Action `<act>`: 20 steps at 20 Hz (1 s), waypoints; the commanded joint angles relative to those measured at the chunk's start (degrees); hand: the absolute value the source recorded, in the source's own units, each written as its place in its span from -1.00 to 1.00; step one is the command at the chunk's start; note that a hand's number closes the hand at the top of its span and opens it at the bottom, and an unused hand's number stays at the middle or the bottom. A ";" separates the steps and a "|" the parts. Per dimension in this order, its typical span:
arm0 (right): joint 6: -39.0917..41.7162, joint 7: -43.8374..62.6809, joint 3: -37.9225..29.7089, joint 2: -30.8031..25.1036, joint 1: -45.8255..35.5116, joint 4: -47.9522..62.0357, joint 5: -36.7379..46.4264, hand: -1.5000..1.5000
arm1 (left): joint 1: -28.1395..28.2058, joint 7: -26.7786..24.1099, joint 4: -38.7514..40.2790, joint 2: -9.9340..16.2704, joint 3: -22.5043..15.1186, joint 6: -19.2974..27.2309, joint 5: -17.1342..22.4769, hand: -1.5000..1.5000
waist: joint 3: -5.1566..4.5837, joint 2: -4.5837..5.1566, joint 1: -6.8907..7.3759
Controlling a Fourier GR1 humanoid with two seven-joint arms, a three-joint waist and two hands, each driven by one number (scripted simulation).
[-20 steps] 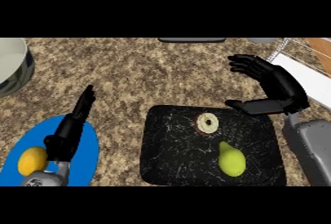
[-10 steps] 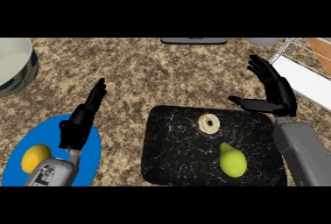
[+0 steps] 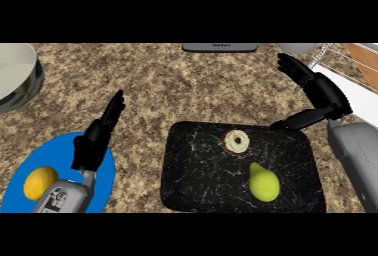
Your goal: Pick the cupcake from the tray and place it in the tiered shelf
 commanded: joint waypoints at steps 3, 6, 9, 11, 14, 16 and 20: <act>3.96 14.73 4.68 -3.17 -3.78 -10.00 2.84 -1.00 | 0.56 -1.17 2.41 -1.76 0.17 0.52 -1.18 0.00 | -0.09 -0.28 -0.77; 8.78 20.94 7.27 -7.28 -6.46 -14.62 4.33 -1.00 | -0.12 -0.50 1.92 0.49 2.32 -1.41 0.36 0.00 | -0.13 -0.46 -0.81; 12.09 24.34 11.97 -8.17 -6.87 -17.36 7.92 -1.00 | 0.25 -1.20 1.69 -0.22 2.38 -1.57 0.60 0.00 | -0.13 -0.33 -0.55; 14.69 27.06 13.92 -10.39 -8.41 -19.98 10.04 -1.00 | -1.16 0.59 1.87 -1.75 1.57 0.87 -1.21 0.00 | -0.11 -0.33 -0.78; 14.46 33.46 15.62 -10.06 -5.27 -28.17 11.66 -1.00 | 0.89 -1.84 2.41 -0.80 2.32 -1.42 -0.50 0.00 | -0.09 -0.36 -1.12; 16.77 39.45 14.07 -9.42 -6.94 -30.79 10.10 -1.00 | -1.97 1.89 0.90 -1.37 2.64 -0.77 -1.15 0.00 | -0.05 -0.24 -0.71; 17.00 44.28 13.33 -7.31 -0.72 -40.03 11.80 -1.00 | 0.17 -0.57 1.21 -0.56 4.43 -3.65 -0.91 0.00 | -0.02 -0.14 -0.49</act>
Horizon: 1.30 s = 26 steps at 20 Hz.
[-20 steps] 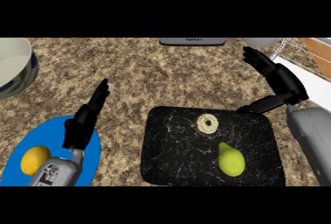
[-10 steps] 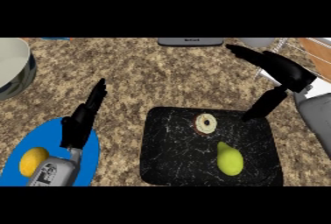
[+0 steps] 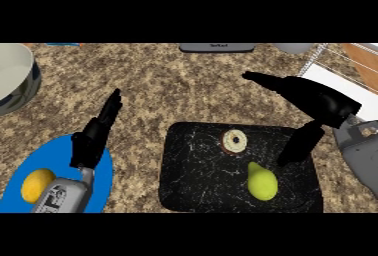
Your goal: Pick the cupcake from the tray and place it in the tiered shelf
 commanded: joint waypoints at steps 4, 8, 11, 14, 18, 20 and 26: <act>3.73 9.16 -2.46 6.57 0.68 -5.90 2.72 -1.00 | -1.93 2.64 -1.36 -0.98 2.62 -2.34 -0.85 0.00 | 0.03 0.21 0.51; 4.17 6.85 -3.48 9.16 2.98 -5.56 7.99 -1.00 | 1.59 0.17 -1.63 -1.48 3.22 -3.45 -2.05 0.00 | 0.04 0.24 0.71; 1.51 12.73 -0.99 11.90 5.75 -13.20 11.15 -1.00 | 0.06 -1.06 0.16 -3.34 2.32 -2.24 -4.11 0.00 | 0.03 0.20 0.48; 0.06 8.96 1.52 14.06 10.98 -12.89 16.19 -1.00 | -1.33 0.43 1.06 -3.35 3.94 -3.58 -3.52 0.00 | 0.05 0.23 0.38; 4.70 7.39 -3.06 15.16 10.01 -10.78 16.74 -1.00 | -0.58 -0.49 1.28 -4.76 4.39 -4.28 -5.35 0.00 | 0.05 0.24 0.50; 3.10 9.33 -1.40 17.57 11.25 -13.64 18.30 -1.00 | -1.60 -3.20 5.13 -3.86 6.51 -5.58 -4.77 0.00 | 0.04 0.25 0.36; 8.20 7.79 -5.36 19.33 8.45 -8.29 21.15 -1.00 | -0.44 -2.19 2.27 -5.31 6.72 -6.18 -6.89 0.00 | 0.04 0.24 0.53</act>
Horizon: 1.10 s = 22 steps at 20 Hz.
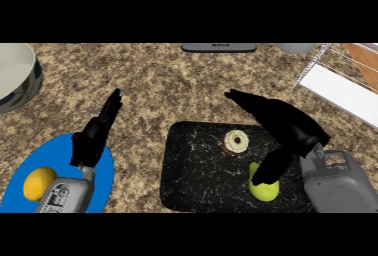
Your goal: Pick the cupcake from the tray and place it in the tiered shelf
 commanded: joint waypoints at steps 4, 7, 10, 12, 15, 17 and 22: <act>0.11 -0.09 0.46 5.25 -1.04 4.16 6.31 -1.00 | 0.43 1.24 -1.12 -1.39 0.98 -1.17 -1.05 0.00 | 0.00 0.00 0.13; 1.70 1.14 1.47 4.49 4.66 -3.05 7.15 -1.00 | -0.41 -0.49 0.96 -0.98 2.26 -1.82 -1.44 0.00 | 0.00 -0.03 -0.14; 2.42 -1.37 0.04 4.96 1.53 2.15 8.75 -1.00 | 0.45 7.22 -7.75 -1.86 0.86 -1.25 -1.96 0.00 | 0.01 -0.04 0.10; -0.69 -5.25 1.32 5.84 -0.39 9.25 12.65 -1.00 | 2.98 2.27 -4.85 -2.48 0.51 -1.21 -2.80 0.00 | 0.01 0.04 0.26; 0.29 -7.51 0.09 5.62 1.66 8.78 14.07 -1.00 | 1.57 2.00 -2.97 -2.68 2.11 -2.16 -2.59 0.00 | 0.00 0.02 0.06; -1.56 -4.72 3.74 8.08 6.27 4.33 16.02 -1.00 | 3.21 1.38 -4.21 -4.18 0.03 -1.20 -4.06 0.00 | 0.00 -0.03 -0.03; -2.24 -9.40 1.65 7.28 5.76 7.08 19.14 -1.00 | 1.97 1.09 -3.36 -4.08 1.68 -1.53 -4.65 0.00 | 0.01 -0.01 0.00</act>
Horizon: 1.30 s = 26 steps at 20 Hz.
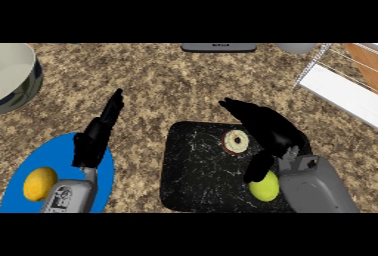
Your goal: Pick the cupcake from the tray and place it in the tiered shelf
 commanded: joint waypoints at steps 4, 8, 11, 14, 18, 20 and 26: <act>-3.09 -4.90 -0.36 1.71 -1.07 6.99 5.47 -1.00 | 2.17 4.02 -5.24 -0.97 -0.47 -0.40 -0.77 0.00 | 0.01 0.00 0.17; -3.08 -6.42 -2.13 2.64 -2.30 10.40 6.74 -1.00 | -0.39 2.25 -0.92 -2.06 -0.05 -0.09 -1.90 0.00 | 0.00 0.03 0.06; -2.34 -8.67 -2.03 1.17 2.59 6.25 6.99 -1.00 | 0.72 1.46 -2.37 -0.70 1.79 -1.48 -0.98 0.00 | 0.00 -0.01 -0.06; -2.46 -11.92 -3.93 1.51 -2.37 12.82 7.59 -1.00 | -0.41 1.23 -0.93 -1.81 0.47 -0.90 -2.81 0.00 | 0.00 0.04 0.02; -5.84 -11.11 -1.33 4.96 0.00 15.16 10.69 -1.00 | 0.51 1.34 -1.38 -1.57 1.16 -1.90 -2.25 0.00 | 0.01 0.03 0.05; -3.23 -13.11 -3.35 2.91 -2.51 16.12 10.21 -1.00 | 1.08 -2.03 0.29 -1.38 2.29 -1.62 -2.32 0.00 | 0.00 0.05 0.05; -5.63 -14.62 2.96 4.21 -1.19 16.74 15.98 1.00 | -2.43 0.33 0.96 -1.35 2.70 -1.85 -2.58 0.00 | 0.00 0.07 0.03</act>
